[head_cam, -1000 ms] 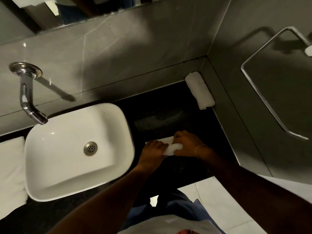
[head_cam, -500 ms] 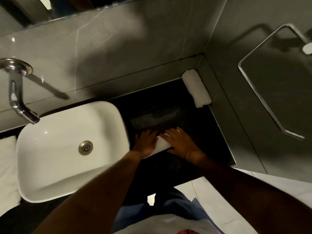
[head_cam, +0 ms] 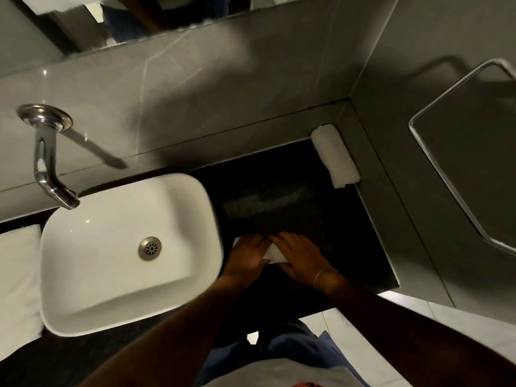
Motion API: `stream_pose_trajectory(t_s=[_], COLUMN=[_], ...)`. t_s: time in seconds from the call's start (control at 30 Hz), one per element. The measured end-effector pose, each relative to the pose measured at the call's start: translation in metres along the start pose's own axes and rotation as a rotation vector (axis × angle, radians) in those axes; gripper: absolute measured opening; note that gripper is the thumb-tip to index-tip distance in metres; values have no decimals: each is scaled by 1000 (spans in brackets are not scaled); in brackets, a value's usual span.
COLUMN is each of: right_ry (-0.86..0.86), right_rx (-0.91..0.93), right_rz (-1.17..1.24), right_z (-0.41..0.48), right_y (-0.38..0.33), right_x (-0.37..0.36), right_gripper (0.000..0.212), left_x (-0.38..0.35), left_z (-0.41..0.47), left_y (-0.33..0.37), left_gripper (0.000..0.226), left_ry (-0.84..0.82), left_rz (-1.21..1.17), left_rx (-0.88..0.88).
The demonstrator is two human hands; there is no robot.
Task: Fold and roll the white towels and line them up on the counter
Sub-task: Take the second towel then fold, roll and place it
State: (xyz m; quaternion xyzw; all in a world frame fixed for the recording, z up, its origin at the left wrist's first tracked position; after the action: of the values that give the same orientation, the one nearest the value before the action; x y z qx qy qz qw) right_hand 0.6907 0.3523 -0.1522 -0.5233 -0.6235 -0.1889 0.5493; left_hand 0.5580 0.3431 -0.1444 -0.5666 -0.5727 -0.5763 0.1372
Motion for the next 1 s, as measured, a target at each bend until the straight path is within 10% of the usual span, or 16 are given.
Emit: stream_pose_trajectory(t_s=[0.43, 0.73, 1.0], right_ry=[81, 87, 239], right_rx=[-86, -711, -325], right_rz=[-131, 737, -221], right_z=[33, 115, 148], right_y=[21, 115, 129], right_x=[22, 91, 105], right_gripper=[74, 84, 56], left_x=[60, 67, 52], left_z=[36, -1, -13], left_y=[29, 24, 38], left_gripper=[65, 73, 69], left_ry=[232, 345, 394], left_rz=[281, 204, 154], left_rx=[28, 30, 5])
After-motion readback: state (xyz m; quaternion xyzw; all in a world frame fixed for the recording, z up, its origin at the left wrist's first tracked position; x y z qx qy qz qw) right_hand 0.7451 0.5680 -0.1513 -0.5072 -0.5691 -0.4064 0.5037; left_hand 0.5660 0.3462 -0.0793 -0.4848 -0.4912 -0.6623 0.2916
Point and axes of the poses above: each hand's wrist, its own z-axis towards the middle knuckle, its own x-axis out of the back of the hand, y = z × x, the point moved 8 cm from there along z, towards the middle knuckle, and after that the axes turned 10 degrees about -x, right-handed, at the moved point
